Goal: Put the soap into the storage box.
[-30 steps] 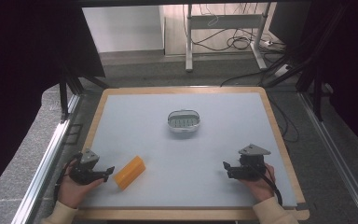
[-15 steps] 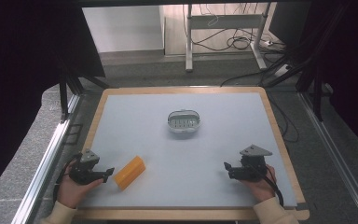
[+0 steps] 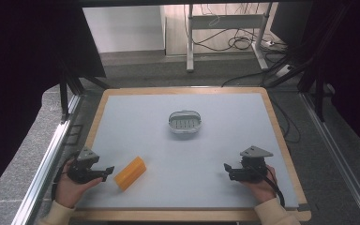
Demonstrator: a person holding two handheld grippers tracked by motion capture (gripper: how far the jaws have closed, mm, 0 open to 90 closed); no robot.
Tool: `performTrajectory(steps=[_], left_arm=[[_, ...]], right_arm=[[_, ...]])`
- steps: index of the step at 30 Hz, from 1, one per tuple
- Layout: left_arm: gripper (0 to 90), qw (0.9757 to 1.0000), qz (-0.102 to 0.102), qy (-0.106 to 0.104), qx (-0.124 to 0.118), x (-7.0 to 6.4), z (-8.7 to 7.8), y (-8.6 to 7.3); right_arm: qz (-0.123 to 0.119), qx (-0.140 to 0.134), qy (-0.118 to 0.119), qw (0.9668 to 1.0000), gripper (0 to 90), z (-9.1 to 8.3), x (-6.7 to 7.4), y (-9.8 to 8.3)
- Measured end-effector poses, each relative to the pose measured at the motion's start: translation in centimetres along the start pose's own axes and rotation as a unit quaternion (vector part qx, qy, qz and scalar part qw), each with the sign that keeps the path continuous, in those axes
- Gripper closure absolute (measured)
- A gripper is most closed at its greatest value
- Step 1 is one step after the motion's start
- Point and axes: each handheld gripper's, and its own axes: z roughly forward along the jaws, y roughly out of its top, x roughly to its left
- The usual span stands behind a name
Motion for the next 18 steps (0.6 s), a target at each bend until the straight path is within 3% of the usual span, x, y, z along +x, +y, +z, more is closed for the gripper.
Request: performTrajectory(steps=[11,18], left_arm=[[25.7,0.9999,0.008,-0.001,-0.009,-0.1,-1.5,1.8],[25.5,0.9997,0.016,-0.017,-0.003,-0.7,-1.9,2.9]], right_arm=[[-0.002,-0.006,-0.001,1.0,10.8,-0.2,0.0,-0.1],[-0.015,-0.006,0.001,0.9999,10.8,-0.3,0.5,-0.2]])
